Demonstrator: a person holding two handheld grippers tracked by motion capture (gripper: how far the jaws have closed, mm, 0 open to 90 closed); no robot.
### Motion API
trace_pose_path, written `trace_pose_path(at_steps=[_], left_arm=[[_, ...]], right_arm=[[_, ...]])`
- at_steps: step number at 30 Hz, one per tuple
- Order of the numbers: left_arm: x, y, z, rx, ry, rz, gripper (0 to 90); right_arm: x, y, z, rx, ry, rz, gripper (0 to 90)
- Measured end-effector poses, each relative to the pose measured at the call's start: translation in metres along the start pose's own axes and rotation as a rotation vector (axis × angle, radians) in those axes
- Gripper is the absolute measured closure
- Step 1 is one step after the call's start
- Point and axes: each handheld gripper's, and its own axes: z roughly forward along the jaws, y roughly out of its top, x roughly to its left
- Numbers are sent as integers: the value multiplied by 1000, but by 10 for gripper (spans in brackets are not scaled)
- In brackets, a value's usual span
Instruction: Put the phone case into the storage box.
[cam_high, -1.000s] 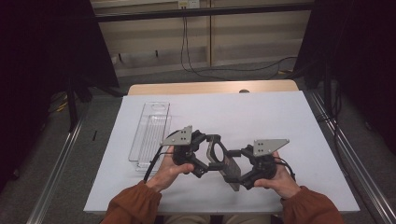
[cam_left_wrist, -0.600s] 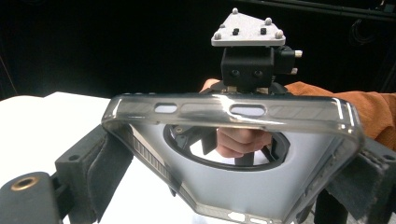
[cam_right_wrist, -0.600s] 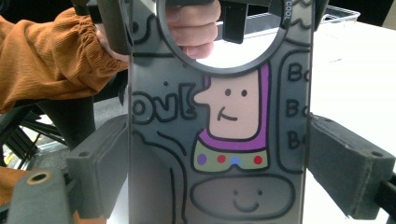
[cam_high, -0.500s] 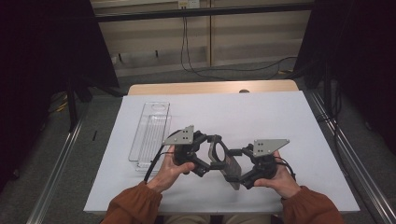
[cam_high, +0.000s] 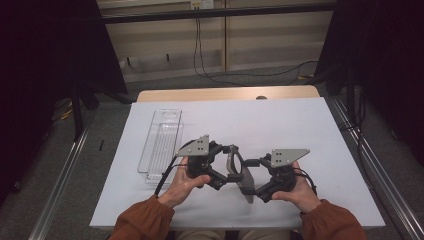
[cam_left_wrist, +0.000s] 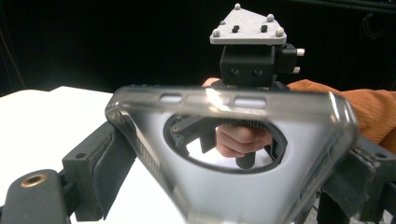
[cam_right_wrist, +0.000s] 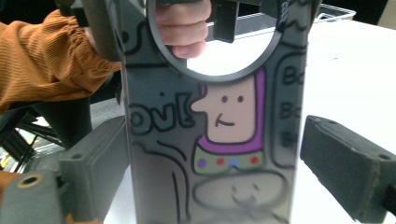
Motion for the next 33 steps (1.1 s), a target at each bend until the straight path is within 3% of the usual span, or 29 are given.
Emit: trace_pose_path(at_steps=[4,11,24,33], left_arm=[[1,0,-1,3,6,-3,119],[2,3,-7,-6,54,-23,120],[4,6,-20,-18,136,-51,121],[3,10,-29,-49,181,-61,121]], right_arm=[[-1,0,0,-6,-19,12,46],[-2,0,-5,-32,-57,32,10],[-7,-3,-12,-48,-194,53,11],[-6,-4,-21,-69,-349,61,21]])
